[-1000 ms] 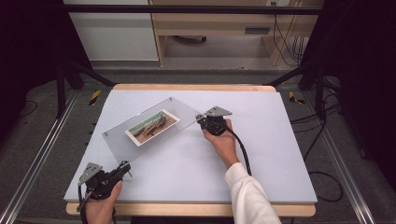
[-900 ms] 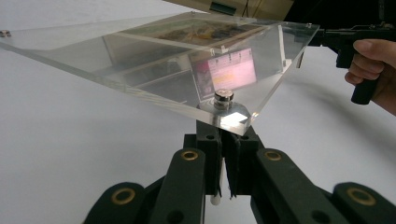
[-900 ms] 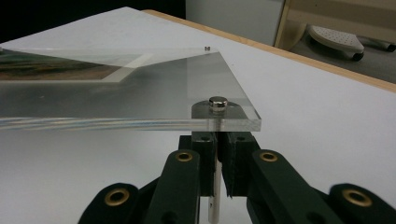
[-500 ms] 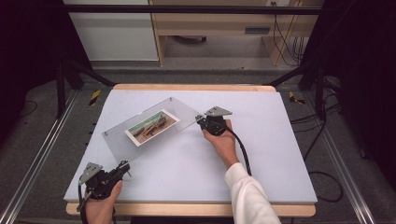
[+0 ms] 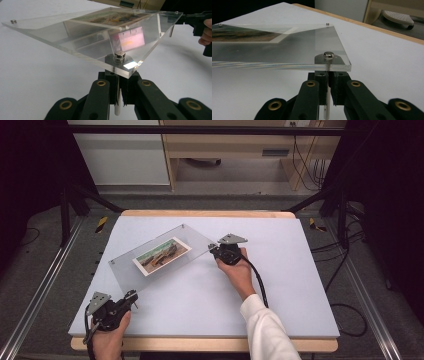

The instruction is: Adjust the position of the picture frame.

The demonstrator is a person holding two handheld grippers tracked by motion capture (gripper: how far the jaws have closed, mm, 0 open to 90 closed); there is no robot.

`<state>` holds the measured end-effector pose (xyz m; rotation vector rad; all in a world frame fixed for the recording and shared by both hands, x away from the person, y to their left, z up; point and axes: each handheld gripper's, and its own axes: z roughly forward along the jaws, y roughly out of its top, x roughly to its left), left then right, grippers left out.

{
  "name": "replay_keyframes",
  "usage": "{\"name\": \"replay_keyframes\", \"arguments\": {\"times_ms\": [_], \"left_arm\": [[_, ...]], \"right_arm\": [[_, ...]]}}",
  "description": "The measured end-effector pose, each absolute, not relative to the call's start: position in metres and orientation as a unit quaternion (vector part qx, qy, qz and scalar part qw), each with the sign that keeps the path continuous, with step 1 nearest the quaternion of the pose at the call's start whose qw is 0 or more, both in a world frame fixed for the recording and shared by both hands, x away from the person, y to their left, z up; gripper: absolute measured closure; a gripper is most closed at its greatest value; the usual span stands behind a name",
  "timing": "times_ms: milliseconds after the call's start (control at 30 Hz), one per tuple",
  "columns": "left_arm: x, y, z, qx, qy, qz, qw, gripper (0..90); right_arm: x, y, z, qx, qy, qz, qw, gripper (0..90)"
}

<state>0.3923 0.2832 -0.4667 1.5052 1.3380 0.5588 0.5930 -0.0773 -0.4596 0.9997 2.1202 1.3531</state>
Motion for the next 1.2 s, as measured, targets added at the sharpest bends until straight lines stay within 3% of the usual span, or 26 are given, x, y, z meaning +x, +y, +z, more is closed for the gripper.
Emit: {"name": "replay_keyframes", "arguments": {"times_ms": [700,1200], "left_arm": [[0.388,0.294,-0.436,0.606,0.54,0.292,0.506,82.5],[0.415,0.264,-0.4,0.629,0.499,0.284,0.524,81.8]], "right_arm": [[0.579,-0.07,-0.429,0.355,0.753,0.508,0.22,85.5],[0.562,-0.12,-0.398,0.388,0.725,0.515,0.241,85.4]]}}
